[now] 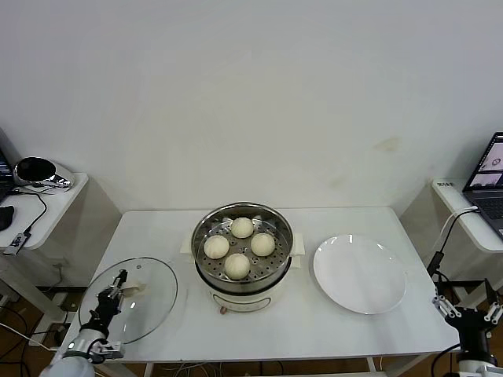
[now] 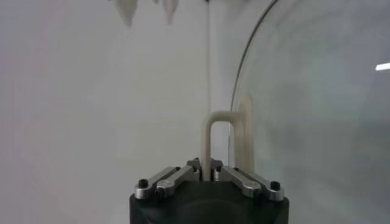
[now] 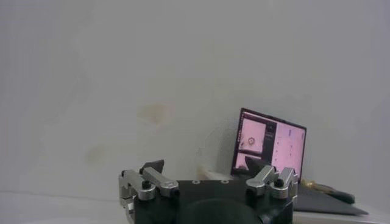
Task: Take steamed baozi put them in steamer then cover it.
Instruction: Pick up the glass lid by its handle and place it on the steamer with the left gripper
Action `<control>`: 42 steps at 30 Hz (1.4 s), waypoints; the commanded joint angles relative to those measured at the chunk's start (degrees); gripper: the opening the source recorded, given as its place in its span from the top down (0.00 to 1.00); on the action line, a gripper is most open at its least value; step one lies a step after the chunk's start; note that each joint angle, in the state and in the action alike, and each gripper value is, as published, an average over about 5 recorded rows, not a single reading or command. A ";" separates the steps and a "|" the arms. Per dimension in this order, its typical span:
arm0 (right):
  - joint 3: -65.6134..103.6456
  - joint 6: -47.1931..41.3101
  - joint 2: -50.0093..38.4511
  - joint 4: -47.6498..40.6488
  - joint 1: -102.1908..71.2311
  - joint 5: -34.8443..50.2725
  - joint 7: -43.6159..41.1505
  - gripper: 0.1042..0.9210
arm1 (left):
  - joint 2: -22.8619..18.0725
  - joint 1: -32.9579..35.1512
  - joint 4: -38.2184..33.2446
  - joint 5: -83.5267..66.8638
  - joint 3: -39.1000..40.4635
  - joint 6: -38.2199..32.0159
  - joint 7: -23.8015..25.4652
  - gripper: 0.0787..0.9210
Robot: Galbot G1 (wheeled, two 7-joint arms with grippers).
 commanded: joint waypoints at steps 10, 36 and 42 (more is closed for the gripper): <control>-3.35 -0.72 -0.35 0.46 -0.22 -1.28 -1.27 0.12 | 15.10 0.58 -26.02 -24.92 -4.81 9.86 11.03 0.92; -8.29 -0.17 3.81 -0.08 1.18 -11.13 -0.66 0.12 | -2.53 -38.33 -19.66 -4.36 46.12 44.26 29.06 0.92; -8.30 -0.10 3.74 -0.34 1.26 -11.43 -0.59 0.12 | -5.84 -37.88 -18.36 0.99 46.61 44.14 31.38 0.92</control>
